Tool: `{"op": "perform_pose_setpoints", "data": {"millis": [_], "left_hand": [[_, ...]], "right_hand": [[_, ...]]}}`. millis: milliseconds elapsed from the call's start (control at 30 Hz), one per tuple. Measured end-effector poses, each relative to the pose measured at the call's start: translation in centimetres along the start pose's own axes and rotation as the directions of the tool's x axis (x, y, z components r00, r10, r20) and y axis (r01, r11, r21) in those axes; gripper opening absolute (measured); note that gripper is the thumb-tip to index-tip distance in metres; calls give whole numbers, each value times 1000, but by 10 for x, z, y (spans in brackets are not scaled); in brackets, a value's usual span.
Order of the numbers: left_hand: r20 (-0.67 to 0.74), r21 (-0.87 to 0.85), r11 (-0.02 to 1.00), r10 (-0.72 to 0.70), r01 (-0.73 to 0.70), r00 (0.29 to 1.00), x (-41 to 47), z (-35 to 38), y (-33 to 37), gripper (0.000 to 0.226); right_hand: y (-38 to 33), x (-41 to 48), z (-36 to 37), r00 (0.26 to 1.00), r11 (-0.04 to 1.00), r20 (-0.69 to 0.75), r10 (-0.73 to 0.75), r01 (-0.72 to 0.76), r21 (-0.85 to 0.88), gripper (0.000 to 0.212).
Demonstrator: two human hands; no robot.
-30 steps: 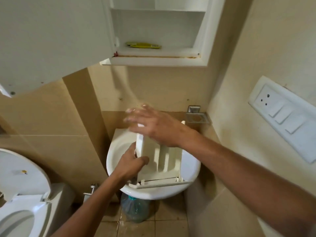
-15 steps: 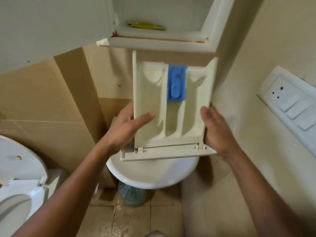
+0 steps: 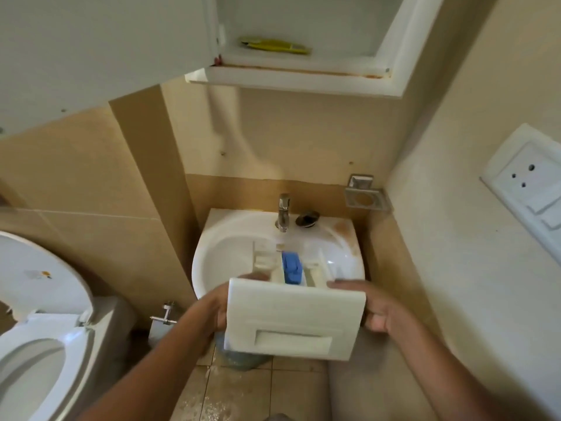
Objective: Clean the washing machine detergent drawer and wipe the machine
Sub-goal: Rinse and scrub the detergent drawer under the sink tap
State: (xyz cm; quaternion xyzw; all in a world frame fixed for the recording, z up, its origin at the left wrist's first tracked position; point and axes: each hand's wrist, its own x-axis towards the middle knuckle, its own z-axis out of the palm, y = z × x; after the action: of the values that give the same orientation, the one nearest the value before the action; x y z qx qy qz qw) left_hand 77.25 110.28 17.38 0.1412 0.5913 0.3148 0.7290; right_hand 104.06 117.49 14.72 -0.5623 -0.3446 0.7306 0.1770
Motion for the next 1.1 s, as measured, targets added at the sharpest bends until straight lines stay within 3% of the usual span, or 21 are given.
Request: {"op": "perform_pose_setpoints", "data": {"millis": [67, 133, 200, 233, 300, 333, 367, 400, 433, 500, 633, 700, 767, 833, 867, 900, 933, 967, 1000, 1033, 1100], "left_hand": [[31, 177, 938, 297, -297, 954, -11, 13, 28, 28], [76, 305, 678, 682, -668, 727, -35, 29, 50, 33], [130, 277, 475, 843, -835, 522, -52, 37, 61, 43], [154, 259, 436, 862, -862, 482, -52, 35, 61, 44], [126, 265, 545, 798, -795, 589, -38, 29, 51, 39], [43, 236, 703, 682, -670, 730, -25, 23, 38, 30], [-42, 155, 879, 462, -451, 886, -17, 19, 25, 19], [-65, 36, 978, 207, -205, 976, -8, 14, 8, 15], [-58, -36, 998, 40, -42, 998, -3, 10, -8, 22], [-9, -67, 996, -61, 61, 998, 9, -2, -26, 20], [-26, 20, 994, 105, -104, 994, 4, 5, 4, 23], [-51, 213, 862, 480, -460, 876, -13, 19, 35, 28], [39, 271, 572, 797, -774, 603, -48, 36, 59, 32], [157, 221, 372, 899, -902, 409, -71, 39, 71, 36], [181, 218, 361, 898, -907, 401, -70, 37, 72, 36], [169, 227, 395, 884, -890, 435, -63, 33, 70, 32], [119, 228, 504, 834, -833, 538, -46, 24, 59, 25], [39, 199, 680, 714, -706, 699, -29, 18, 48, 15], [-28, 124, 868, 487, -480, 873, -14, 12, 32, 7], [-52, 50, 962, 270, -267, 961, -3, 7, 14, 10], [-59, -16, 995, 98, -99, 993, 11, 0, -11, 17]], "right_hand": [[-37, -9, 2, 938, 939, -69, -339, 334, -82, 39], [-63, -29, 6, 736, 741, -80, -672, 666, -86, 44], [-72, -46, 10, 555, 560, -91, -827, 828, -40, 32], [-69, -49, 13, 538, 549, -139, -831, 833, -62, 40], [-50, -33, 15, 628, 648, -203, -751, 760, -49, 44], [-34, -21, 16, 761, 783, -207, -614, 621, -38, 31], [-15, -11, 19, 900, 917, -177, -398, 397, -43, 18], [3, -2, 19, 972, 984, -161, -173, 165, -65, 18], [19, 4, 16, 987, 995, -160, -13, -3, -97, 25], [31, 8, 7, 984, 986, -172, 54, -80, -146, 30], [-12, -12, 11, 963, 965, -151, -223, 197, -171, 20], [-47, -30, 15, 842, 854, -150, -517, 498, -148, 18], [-71, -53, 16, 607, 622, -154, -779, 779, -79, 22], [-74, -68, 18, 419, 435, -169, -892, 898, -65, 24], [-69, -66, 19, 389, 411, -191, -901, 907, -93, 30], [-60, -57, 21, 423, 452, -224, -878, 886, -102, 35], [-48, -44, 23, 513, 553, -260, -818, 827, -106, 32], [-35, -31, 25, 670, 714, -278, -689, 694, -97, 26], [-20, -19, 26, 845, 880, -253, -470, 471, -63, 20], [-4, -8, 25, 948, 973, -219, -230, 229, -33, 19], [27, 11, 13, 982, 999, -187, -14, 4, -52, 31]]}}
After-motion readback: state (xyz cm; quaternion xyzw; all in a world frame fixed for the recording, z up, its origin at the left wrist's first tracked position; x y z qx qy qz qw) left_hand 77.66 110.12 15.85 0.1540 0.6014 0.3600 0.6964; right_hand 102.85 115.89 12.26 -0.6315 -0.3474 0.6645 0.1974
